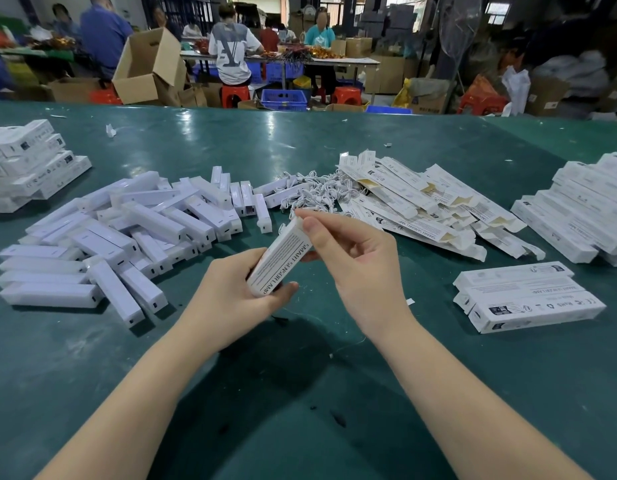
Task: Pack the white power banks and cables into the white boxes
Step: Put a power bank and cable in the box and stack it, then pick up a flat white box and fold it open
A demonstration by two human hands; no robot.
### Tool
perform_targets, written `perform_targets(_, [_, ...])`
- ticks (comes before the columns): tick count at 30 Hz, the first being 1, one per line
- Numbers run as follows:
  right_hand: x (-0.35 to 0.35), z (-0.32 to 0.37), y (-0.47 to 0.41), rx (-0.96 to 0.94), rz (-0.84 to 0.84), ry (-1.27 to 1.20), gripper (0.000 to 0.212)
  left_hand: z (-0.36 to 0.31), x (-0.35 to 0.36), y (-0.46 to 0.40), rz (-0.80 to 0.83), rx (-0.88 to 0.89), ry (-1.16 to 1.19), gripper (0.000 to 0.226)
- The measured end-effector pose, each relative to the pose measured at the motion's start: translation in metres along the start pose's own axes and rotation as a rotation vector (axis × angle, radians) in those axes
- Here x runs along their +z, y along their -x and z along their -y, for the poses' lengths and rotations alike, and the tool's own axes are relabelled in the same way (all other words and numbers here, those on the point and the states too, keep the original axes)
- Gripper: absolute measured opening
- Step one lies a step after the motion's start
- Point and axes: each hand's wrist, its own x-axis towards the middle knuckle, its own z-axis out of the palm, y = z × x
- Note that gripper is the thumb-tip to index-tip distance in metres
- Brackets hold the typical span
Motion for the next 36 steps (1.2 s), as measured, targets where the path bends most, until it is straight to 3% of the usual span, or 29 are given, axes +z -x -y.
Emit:
perform_targets(6, [0.004,-0.004,0.005,-0.215,0.072,0.327,0.024,0.005,-0.001,-0.003,0.02,-0.049,0.18,0.01])
perform_targets(11, [0.005,-0.007,0.001,-0.143,0.039,0.285,0.024,0.009,0.001,-0.003,-0.011,-0.061,0.142,0.018])
perform_targets(14, [-0.002,-0.001,-0.007,-0.075,-0.106,0.305,0.02,0.013,0.0,-0.003,0.02,-0.074,0.001,0.037])
perform_targets(17, [-0.021,0.012,-0.016,-0.113,-0.194,0.626,0.032,0.016,-0.001,-0.003,0.055,-0.071,-0.028,0.035])
perform_targets(20, [-0.024,0.023,-0.016,-0.158,0.111,1.216,0.058,0.015,0.001,-0.004,0.045,-0.08,0.006,0.023])
perform_targets(23, [-0.012,0.026,-0.007,-0.18,0.479,1.339,0.049,0.012,0.004,-0.003,0.083,-0.061,0.087,0.026])
perform_targets(25, [-0.017,0.026,-0.005,-0.199,0.537,1.436,0.043,0.012,0.006,-0.003,0.131,-0.054,0.151,0.024])
perform_targets(28, [-0.05,0.03,-0.01,-0.186,0.39,1.603,0.045,0.012,0.008,-0.002,0.166,-0.128,0.24,0.034])
perform_targets(30, [-0.083,0.03,-0.017,-0.072,0.245,1.719,0.049,0.015,0.009,-0.003,0.164,-0.11,0.158,0.039])
perform_targets(36, [-0.141,0.0,-0.015,0.352,0.114,1.804,0.049,0.023,0.012,-0.001,0.189,-0.075,0.068,0.016])
